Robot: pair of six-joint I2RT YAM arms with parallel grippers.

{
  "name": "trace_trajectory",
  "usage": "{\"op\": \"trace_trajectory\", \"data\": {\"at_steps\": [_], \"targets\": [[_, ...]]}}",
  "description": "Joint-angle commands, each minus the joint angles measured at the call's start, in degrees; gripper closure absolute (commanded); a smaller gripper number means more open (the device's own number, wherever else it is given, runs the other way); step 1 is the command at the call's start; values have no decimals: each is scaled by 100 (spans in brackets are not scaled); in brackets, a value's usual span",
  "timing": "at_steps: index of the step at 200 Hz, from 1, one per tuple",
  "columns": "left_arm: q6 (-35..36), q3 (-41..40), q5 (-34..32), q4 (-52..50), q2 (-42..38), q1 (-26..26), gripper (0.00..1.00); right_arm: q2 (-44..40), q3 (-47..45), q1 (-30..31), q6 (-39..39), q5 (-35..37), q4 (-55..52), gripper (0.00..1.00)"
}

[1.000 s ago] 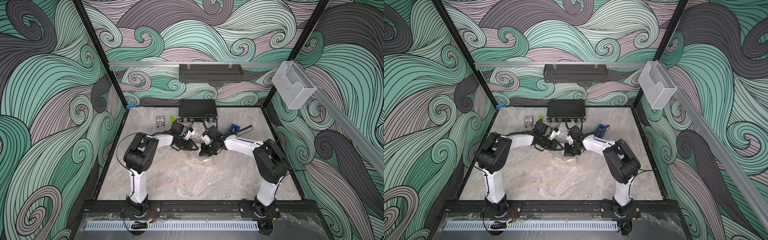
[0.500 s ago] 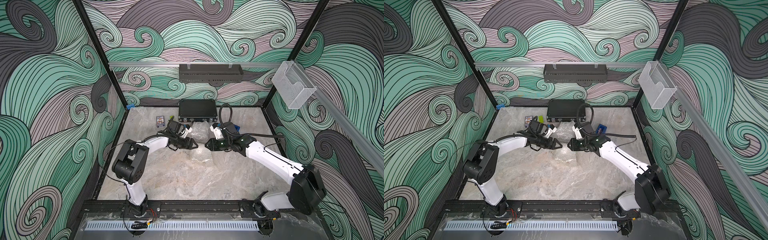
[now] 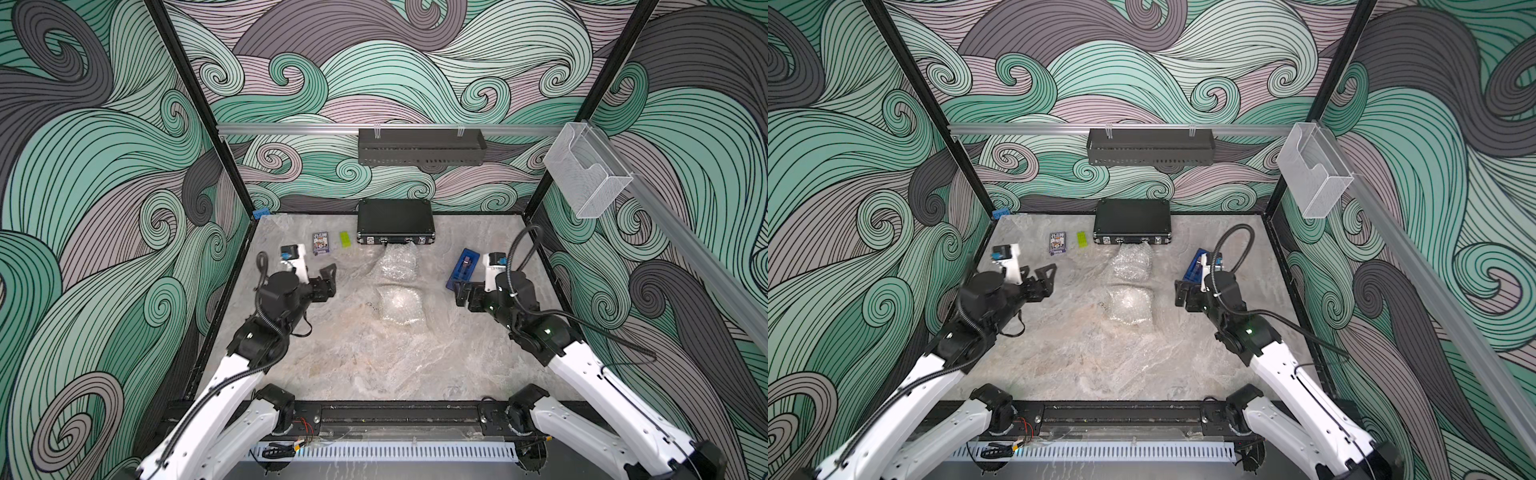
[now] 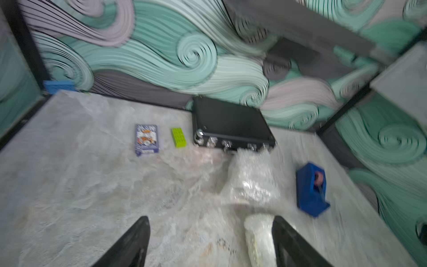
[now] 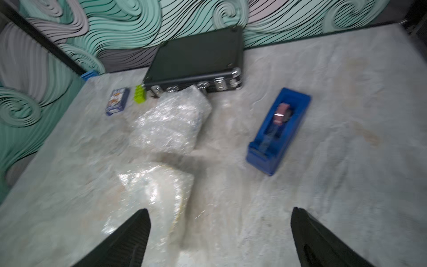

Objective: Wrap bowls in bubble wrap
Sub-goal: Reset both arms

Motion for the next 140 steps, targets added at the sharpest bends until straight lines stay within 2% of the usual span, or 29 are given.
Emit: {"op": "trace_trajectory", "data": {"at_steps": [1,26,39,49,56,72,84,96,119,133,140], "targets": [[506,-976,-1875,721,-506,26,9,-285,-772,-228,-608,1587,795,1],[1296,-1704,-2546,1754,-387,34,8,-517,-1569,-432,-1017,2237,1648,1],[1536,-1784,-2676,1873,70,43,8,-491,-1947,-544,-1243,2343,2264,1],[1587,-1957,-2970,2356,601,100,7,-395,-2157,-577,-1413,2527,2614,2],[1604,-2042,-3006,2647,1017,203,3,-242,-2369,-625,-1563,2575,3038,2],[1513,-2062,-2433,3042,1907,644,2,379,-2839,-845,-1551,2670,4317,2],[1467,-2072,-1933,3546,2436,945,3,604,-2637,-885,-1487,2630,4133,1],[1540,-1797,-1456,3470,2766,1079,4,986,-2823,-1050,-1566,2619,5163,1],[1923,-1762,-1163,4849,3634,1328,5,1727,-2851,-1484,-1507,2013,6208,0],[2153,-1376,-1175,4761,4137,1418,6,2391,-2834,-1698,-1508,1532,7091,0],[2276,-1381,-995,5128,4398,1478,6,2657,-2716,-1715,-1778,1390,7306,1]]}}
